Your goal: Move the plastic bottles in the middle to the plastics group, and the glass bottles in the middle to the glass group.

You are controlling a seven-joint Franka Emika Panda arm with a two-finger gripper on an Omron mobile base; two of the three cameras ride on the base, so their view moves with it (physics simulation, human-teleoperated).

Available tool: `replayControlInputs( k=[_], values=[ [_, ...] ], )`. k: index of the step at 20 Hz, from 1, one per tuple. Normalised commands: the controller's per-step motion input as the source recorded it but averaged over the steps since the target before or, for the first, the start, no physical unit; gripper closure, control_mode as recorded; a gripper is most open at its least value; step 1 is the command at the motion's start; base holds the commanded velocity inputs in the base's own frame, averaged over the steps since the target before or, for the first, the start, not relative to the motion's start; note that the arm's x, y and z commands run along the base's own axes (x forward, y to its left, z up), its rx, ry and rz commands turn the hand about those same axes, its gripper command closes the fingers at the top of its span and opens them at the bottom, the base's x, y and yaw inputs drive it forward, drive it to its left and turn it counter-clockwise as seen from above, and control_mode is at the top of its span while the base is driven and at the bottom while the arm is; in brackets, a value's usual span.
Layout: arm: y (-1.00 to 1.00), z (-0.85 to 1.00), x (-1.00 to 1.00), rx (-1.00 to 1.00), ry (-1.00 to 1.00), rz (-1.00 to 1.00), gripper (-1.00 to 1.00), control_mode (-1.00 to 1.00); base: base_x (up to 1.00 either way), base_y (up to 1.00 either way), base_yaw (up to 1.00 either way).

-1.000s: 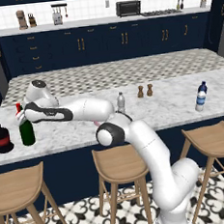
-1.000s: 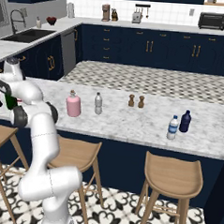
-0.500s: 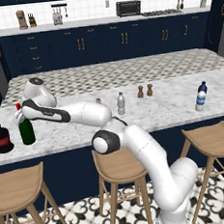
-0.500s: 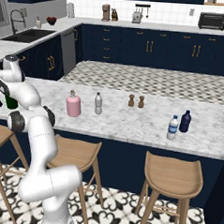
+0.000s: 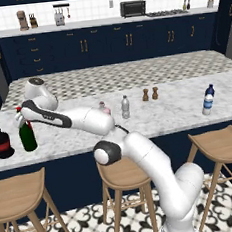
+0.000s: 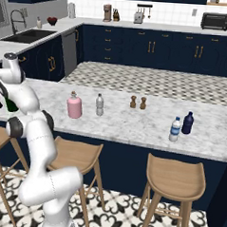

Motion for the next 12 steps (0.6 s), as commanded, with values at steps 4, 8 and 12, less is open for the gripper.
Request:
replayControlInputs(
  k=[4,8,12],
  values=[
    [-0.51,0.00,-0.51,0.03,-0.08,0.00,-1.00,-1.00,0.00,0.00,0.00],
    [-0.59,-0.14,-0.90,0.04,-0.13,0.00,-1.00,-1.00,0.00,0.00,0.00],
    [-0.55,-0.02,-0.82,0.09,-0.21,0.00,-1.00,-1.00,0.00,0.00,0.00]
  ],
)
